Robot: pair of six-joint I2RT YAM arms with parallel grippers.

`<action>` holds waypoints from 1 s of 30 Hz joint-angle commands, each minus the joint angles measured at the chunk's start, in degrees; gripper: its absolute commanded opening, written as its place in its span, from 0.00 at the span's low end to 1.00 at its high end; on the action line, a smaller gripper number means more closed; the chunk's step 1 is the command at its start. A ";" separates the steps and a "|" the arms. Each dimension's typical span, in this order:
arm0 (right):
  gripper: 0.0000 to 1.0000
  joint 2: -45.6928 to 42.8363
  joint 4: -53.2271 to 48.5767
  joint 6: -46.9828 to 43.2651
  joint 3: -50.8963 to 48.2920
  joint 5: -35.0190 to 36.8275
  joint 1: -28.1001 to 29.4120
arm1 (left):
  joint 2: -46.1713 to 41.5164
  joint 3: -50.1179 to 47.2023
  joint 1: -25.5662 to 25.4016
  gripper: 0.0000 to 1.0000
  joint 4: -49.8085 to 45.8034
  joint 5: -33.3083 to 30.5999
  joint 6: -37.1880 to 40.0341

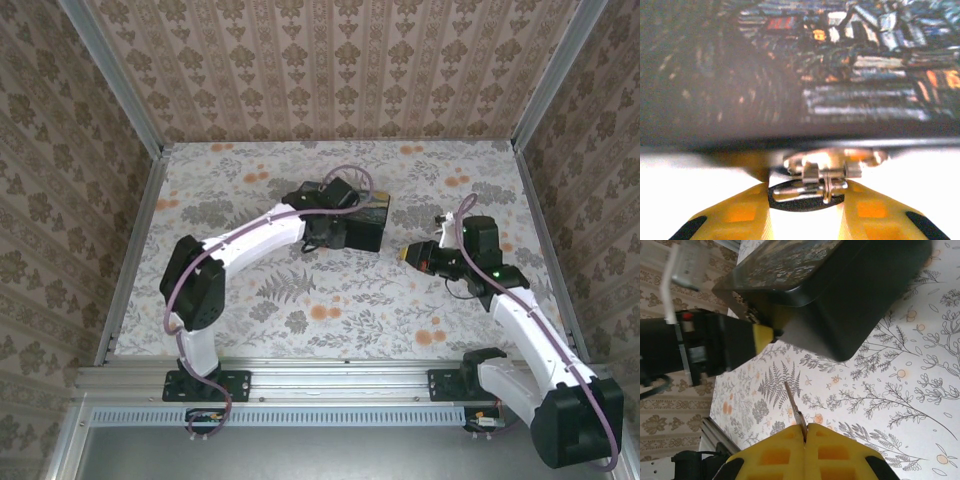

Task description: Unlock a padlock with a key

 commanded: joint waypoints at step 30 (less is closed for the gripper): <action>0.00 -8.56 -6.51 5.77 5.83 -3.25 6.95 | 5.41 32.06 7.22 0.46 -26.92 17.10 4.05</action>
